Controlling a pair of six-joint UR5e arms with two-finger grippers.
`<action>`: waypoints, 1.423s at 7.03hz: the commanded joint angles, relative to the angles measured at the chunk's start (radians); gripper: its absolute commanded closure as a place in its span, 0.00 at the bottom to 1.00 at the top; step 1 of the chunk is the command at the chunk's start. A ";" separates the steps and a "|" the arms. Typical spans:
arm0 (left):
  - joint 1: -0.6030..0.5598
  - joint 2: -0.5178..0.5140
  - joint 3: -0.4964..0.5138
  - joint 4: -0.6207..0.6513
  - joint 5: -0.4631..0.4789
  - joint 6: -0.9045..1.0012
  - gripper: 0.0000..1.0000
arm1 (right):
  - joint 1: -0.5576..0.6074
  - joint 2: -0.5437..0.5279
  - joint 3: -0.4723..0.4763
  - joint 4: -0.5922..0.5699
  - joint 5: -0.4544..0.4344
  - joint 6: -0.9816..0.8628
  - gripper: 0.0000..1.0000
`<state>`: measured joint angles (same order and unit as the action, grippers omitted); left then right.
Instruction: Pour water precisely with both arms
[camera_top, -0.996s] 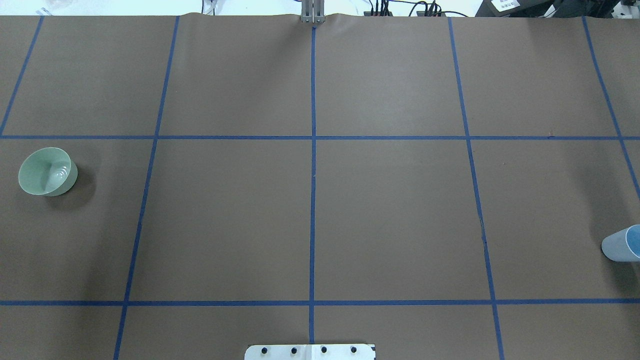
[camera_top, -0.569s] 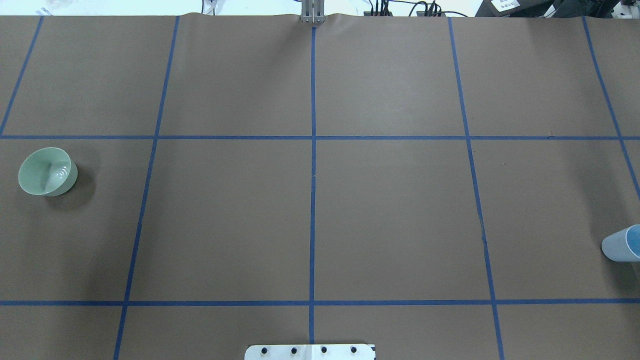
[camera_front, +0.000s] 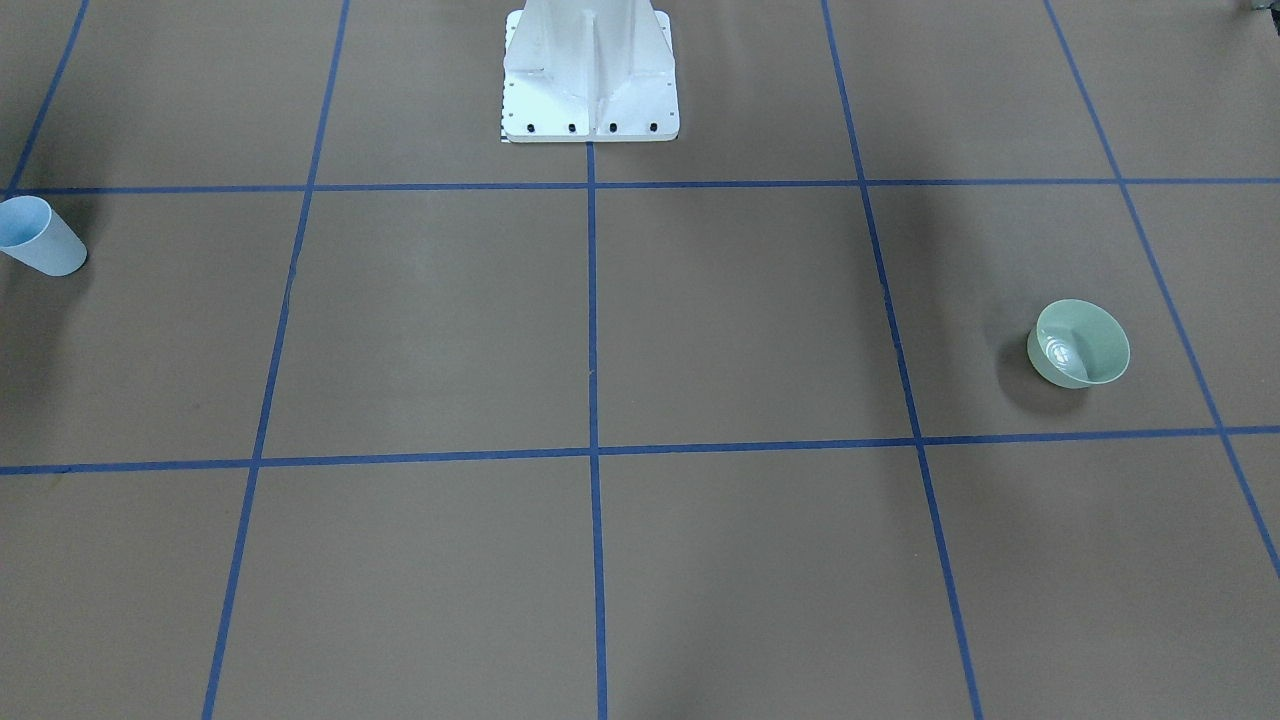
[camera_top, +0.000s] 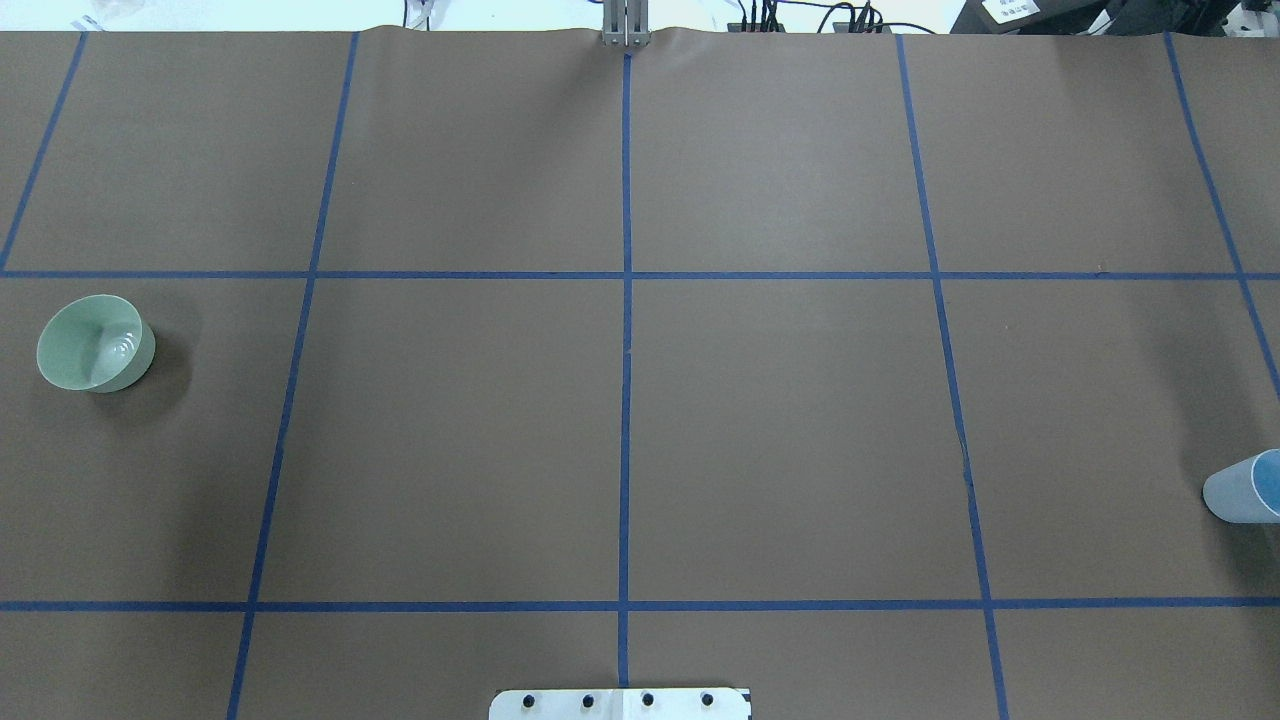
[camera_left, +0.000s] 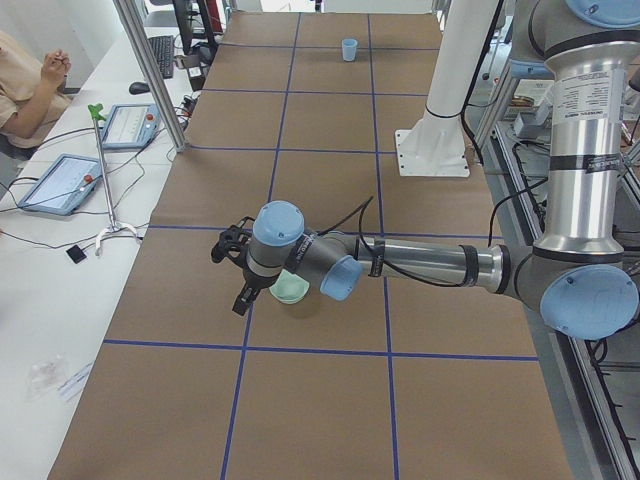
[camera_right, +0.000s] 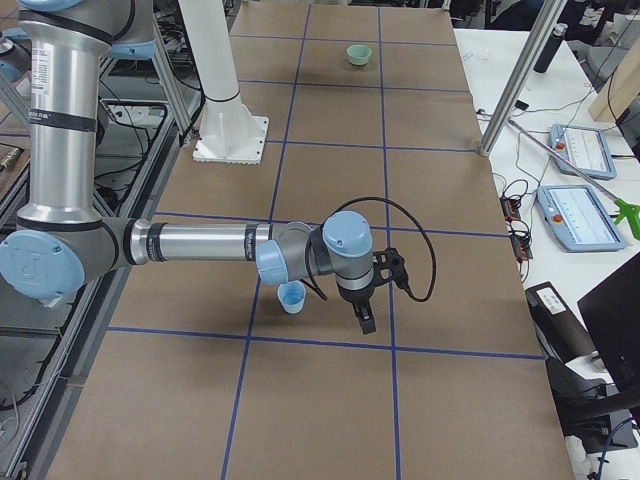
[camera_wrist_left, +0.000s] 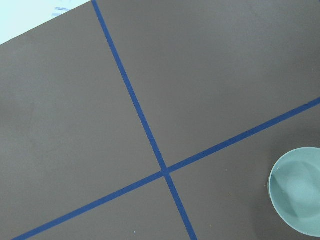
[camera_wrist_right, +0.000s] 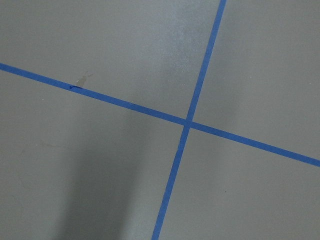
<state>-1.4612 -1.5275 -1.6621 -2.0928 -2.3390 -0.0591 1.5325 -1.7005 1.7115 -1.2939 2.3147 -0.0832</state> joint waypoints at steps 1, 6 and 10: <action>0.128 0.000 0.056 -0.062 -0.003 -0.094 0.00 | 0.000 -0.005 -0.007 0.015 0.003 0.000 0.00; 0.323 -0.007 0.200 -0.314 0.111 -0.462 0.00 | 0.000 -0.008 -0.009 0.015 0.000 -0.001 0.00; 0.389 -0.007 0.217 -0.326 0.188 -0.490 0.91 | 0.000 -0.016 -0.009 0.015 -0.001 -0.001 0.00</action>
<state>-1.0775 -1.5340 -1.4481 -2.4190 -2.1560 -0.5520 1.5325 -1.7149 1.7027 -1.2793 2.3134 -0.0844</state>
